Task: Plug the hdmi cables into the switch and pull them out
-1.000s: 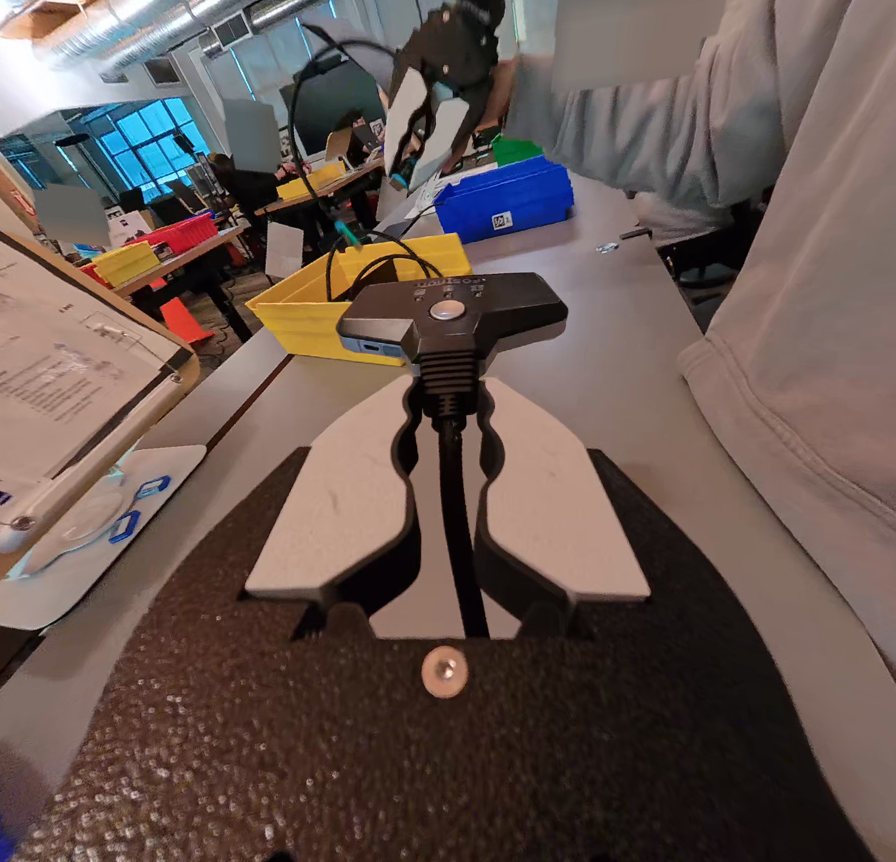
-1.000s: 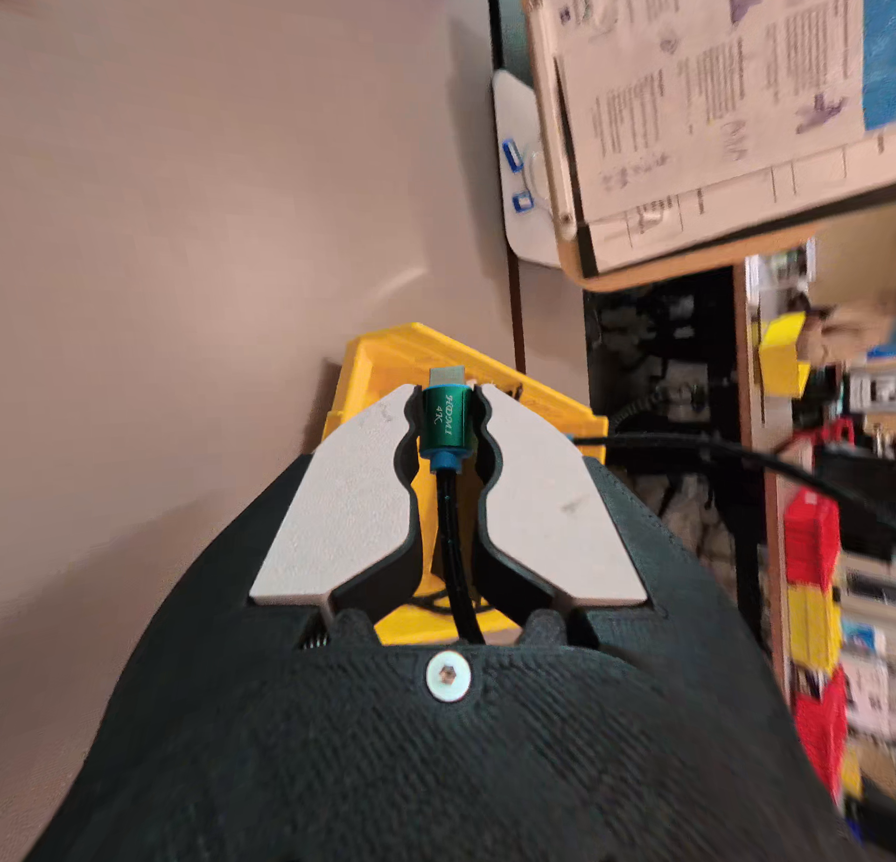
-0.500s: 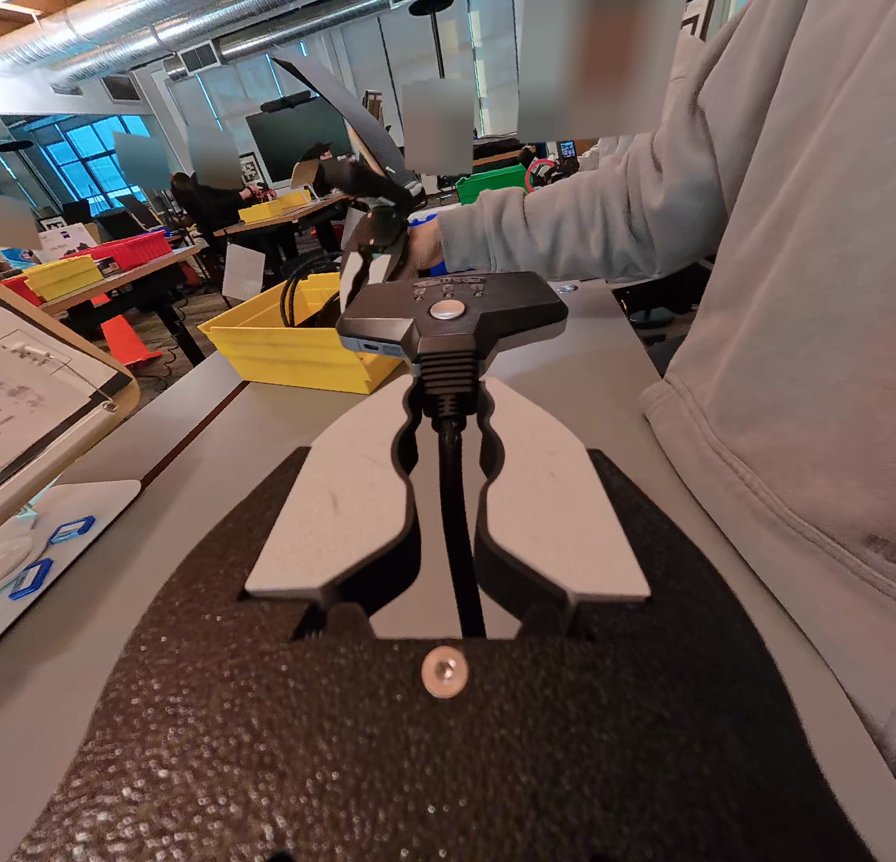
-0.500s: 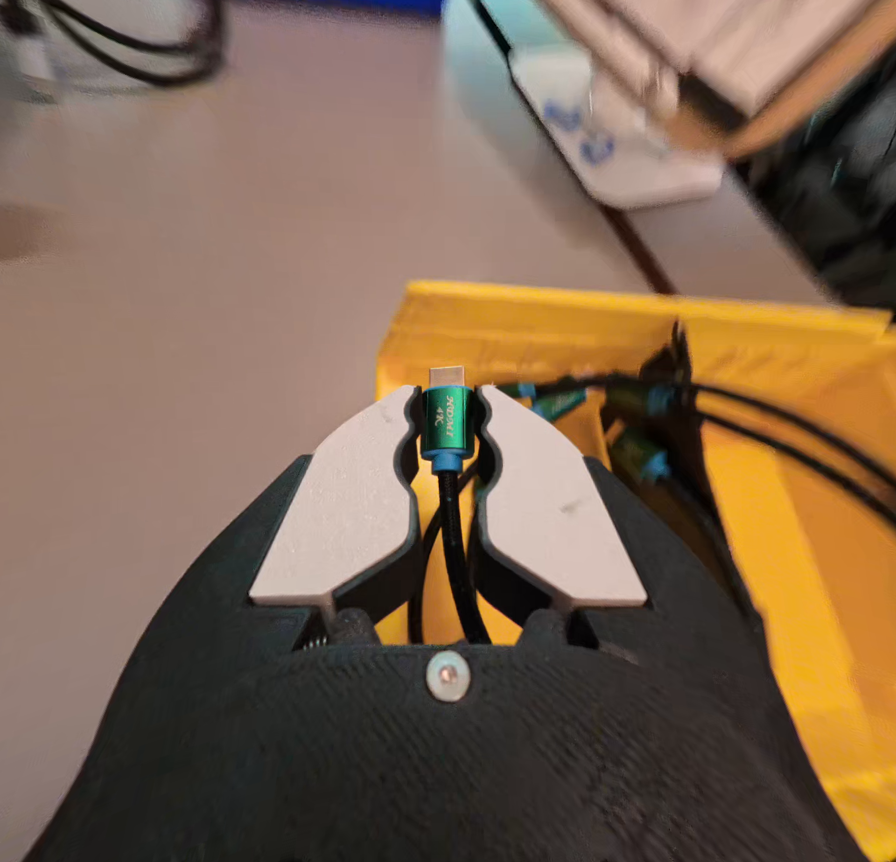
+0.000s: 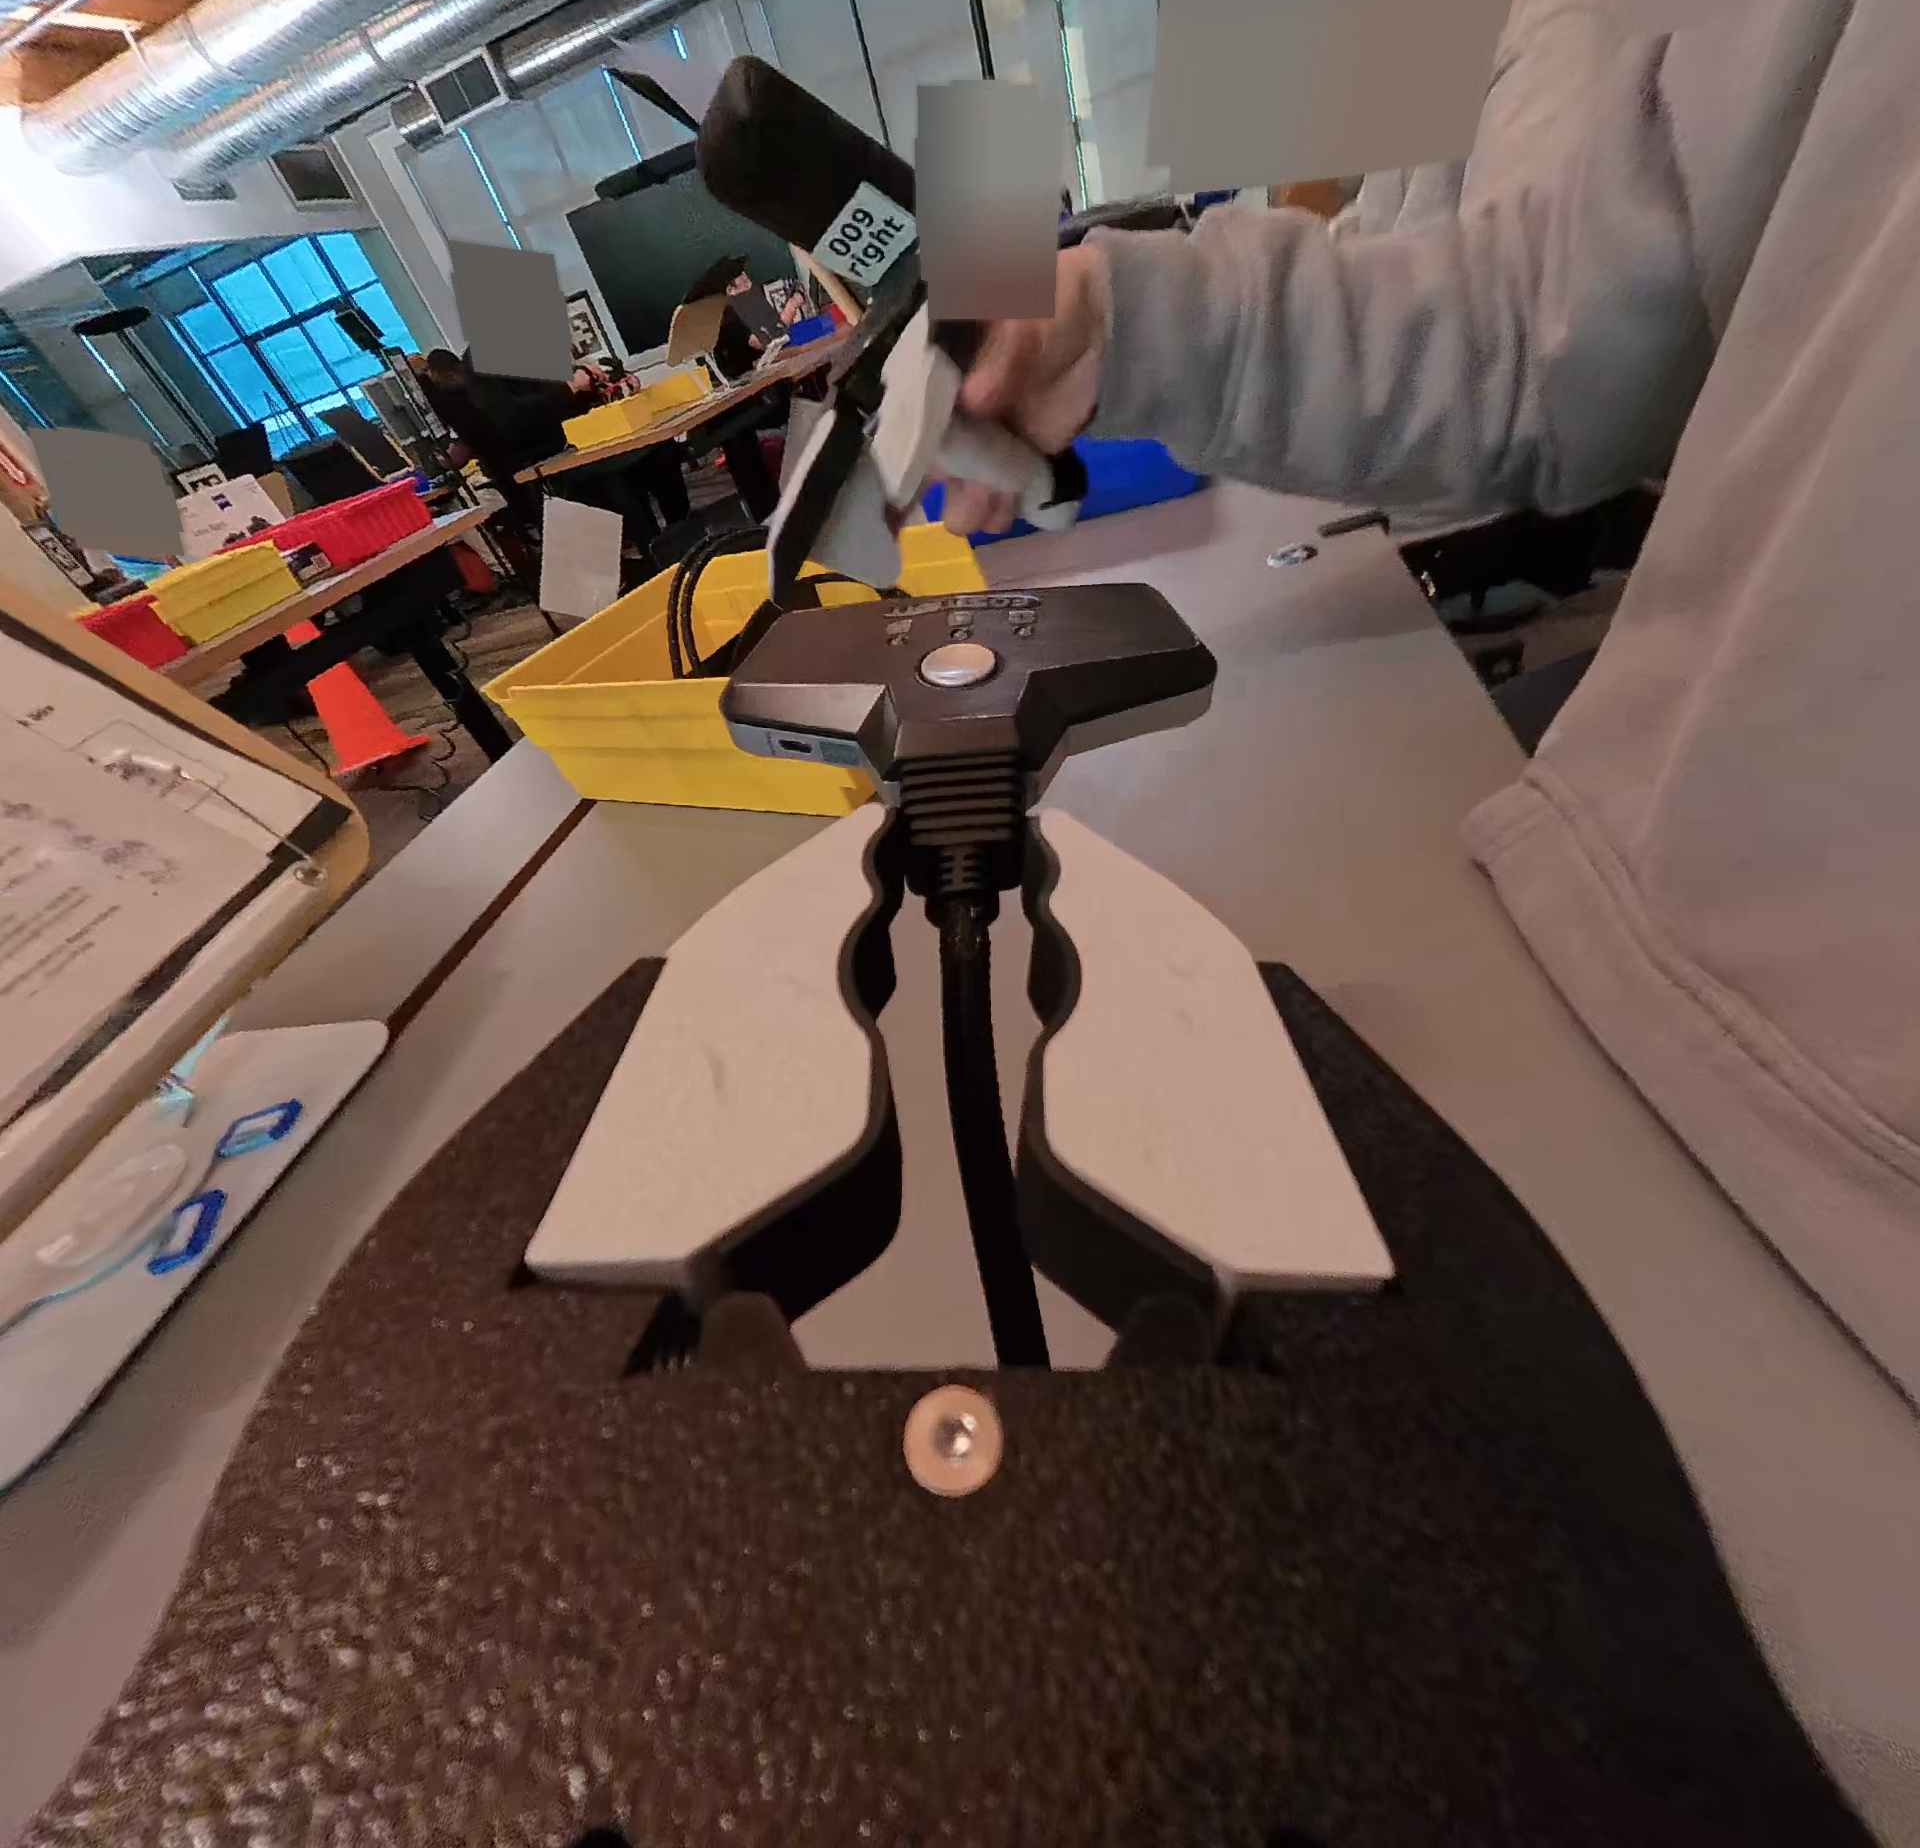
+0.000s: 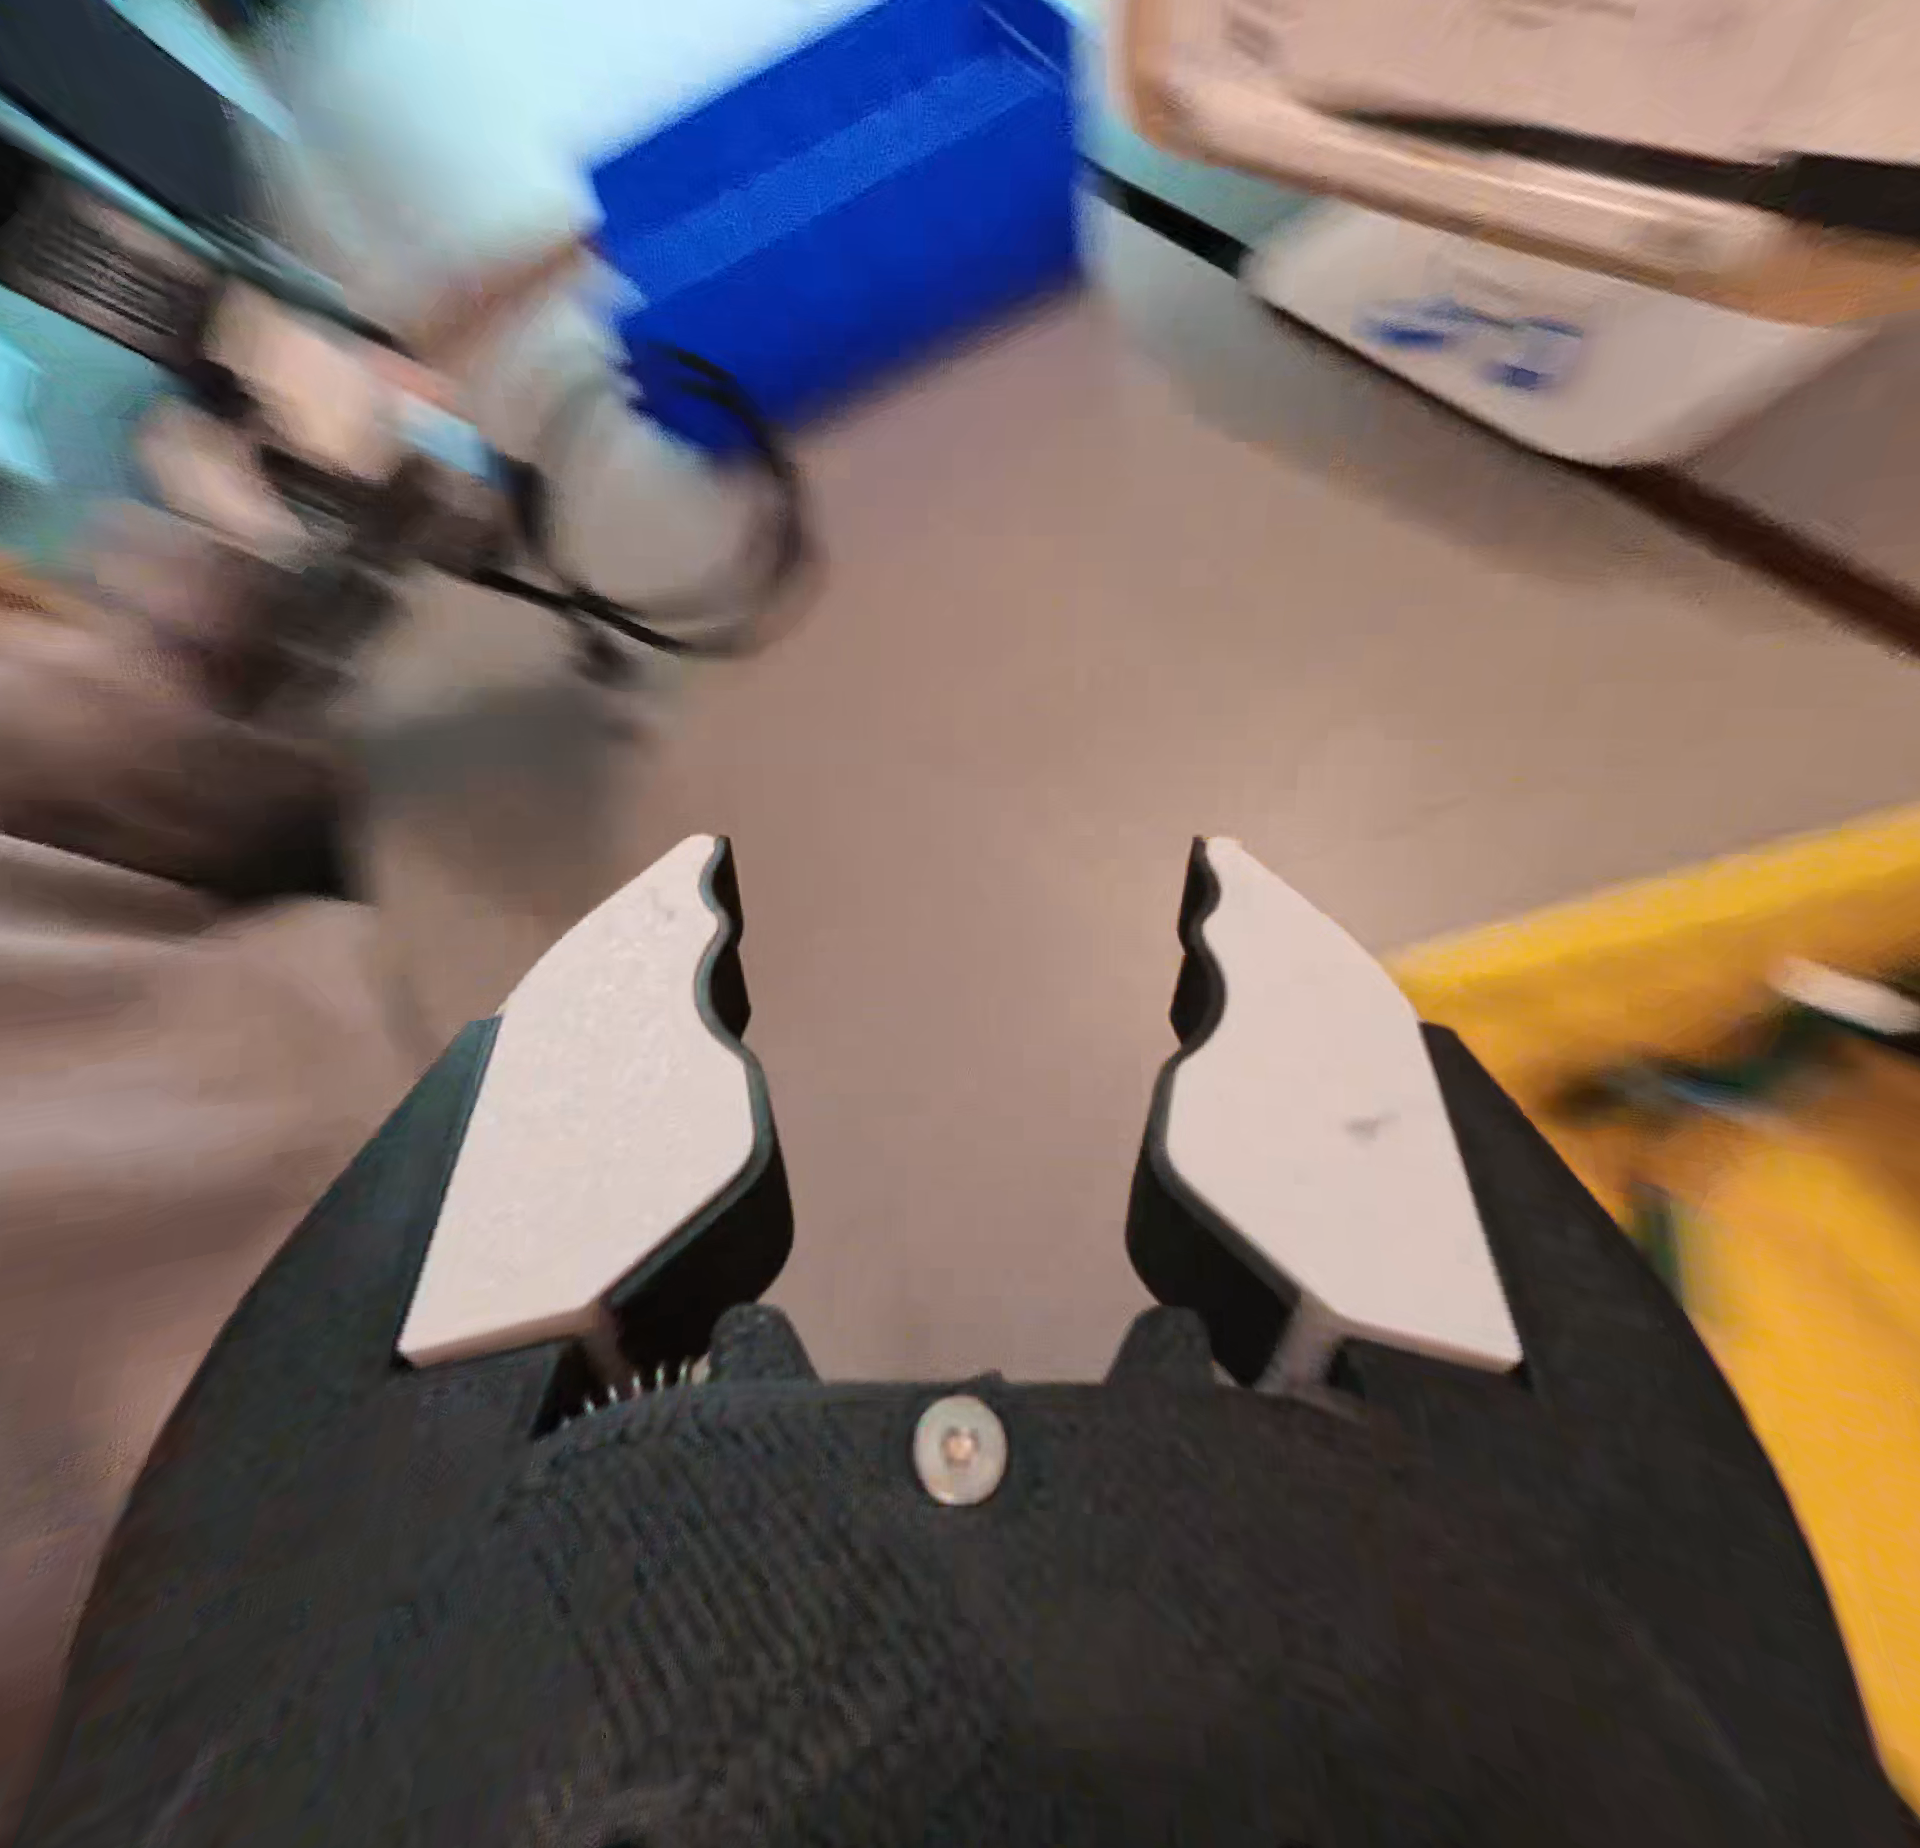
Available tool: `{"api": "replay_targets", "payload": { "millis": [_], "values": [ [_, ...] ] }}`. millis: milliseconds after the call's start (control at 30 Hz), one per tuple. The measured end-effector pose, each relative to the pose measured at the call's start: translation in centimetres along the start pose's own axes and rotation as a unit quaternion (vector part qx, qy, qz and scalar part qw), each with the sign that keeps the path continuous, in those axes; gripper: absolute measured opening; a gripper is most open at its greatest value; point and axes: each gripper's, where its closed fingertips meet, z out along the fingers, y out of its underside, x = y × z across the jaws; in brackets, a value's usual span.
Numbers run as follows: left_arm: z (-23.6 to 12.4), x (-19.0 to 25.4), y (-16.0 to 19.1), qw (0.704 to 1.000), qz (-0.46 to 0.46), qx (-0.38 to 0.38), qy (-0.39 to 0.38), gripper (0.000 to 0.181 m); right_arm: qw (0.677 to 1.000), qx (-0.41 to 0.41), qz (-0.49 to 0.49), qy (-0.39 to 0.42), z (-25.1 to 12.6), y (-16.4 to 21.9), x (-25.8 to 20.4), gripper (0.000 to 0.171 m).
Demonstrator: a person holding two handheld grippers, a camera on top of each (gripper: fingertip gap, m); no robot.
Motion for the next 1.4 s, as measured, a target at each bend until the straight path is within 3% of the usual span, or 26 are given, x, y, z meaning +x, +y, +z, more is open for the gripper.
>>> {"api": "replay_targets", "payload": {
  "millis": [33,133,200,233,300,367,500,600,700,900,1033,1233,1400],
  "values": [
    [0.6,-0.1,-0.1,1.000,0.015,-0.008,-0.001,0.021,0.996,0.028,0.035,-0.077,1.2,-0.8,-3.6,0.082],
    [2.4,0.0,-0.6,0.998,0.058,-0.021,0.006,0.021,0.951,0.034,0.154,-0.267,4.0,-1.2,-12.1,0.079],
    [3.4,0.3,-1.3,0.996,0.085,-0.015,0.013,0.021,0.926,0.034,0.206,-0.316,5.6,-1.3,-14.5,0.076],
    [3.7,0.5,-1.5,0.995,0.096,-0.014,0.017,0.021,0.919,0.035,0.222,-0.325,6.3,-1.4,-15.0,0.070],
    [4.2,0.6,-1.6,0.992,0.126,-0.024,0.012,0.021,0.906,0.037,0.223,-0.357,7.0,-1.5,-16.3,0.039],
    [4.2,0.3,-1.2,0.986,0.161,-0.049,-0.006,0.021,0.912,0.035,0.212,-0.350,7.7,-1.3,-16.5,0.028],
    [4.1,-0.1,-0.2,0.976,0.192,-0.091,-0.037,0.022,0.930,0.024,0.167,-0.325,8.8,-0.6,-15.6,0.023],
    [3.3,-1.4,-1.3,0.978,0.169,-0.064,-0.104,0.049,0.944,0.032,0.112,-0.308,8.3,-1.0,-15.1,0.023],
    [1.4,-2.2,-3.3,0.978,0.138,-0.009,-0.156,0.069,0.958,0.072,0.072,-0.266,5.5,-3.5,-12.8,0.023],
    [-2.2,-3.1,-1.8,0.977,0.074,0.017,-0.199,0.068,0.988,0.116,-0.056,-0.084,-5.7,-11.3,-4.5,0.023],
    [-3.4,-3.2,-0.3,0.976,0.029,0.029,-0.213,0.065,0.991,0.070,-0.109,0.034,-13.2,-14.6,2.3,0.023],
    [-3.3,-3.4,1.4,0.977,-0.005,0.019,-0.214,0.063,0.995,-0.032,-0.041,0.088,-18.9,-14.3,11.7,0.023],
    [-2.7,-3.1,2.6,0.979,-0.026,0.010,-0.201,0.062,0.982,-0.139,0.023,0.125,-19.7,-10.6,17.6,0.023]
  ]
}}
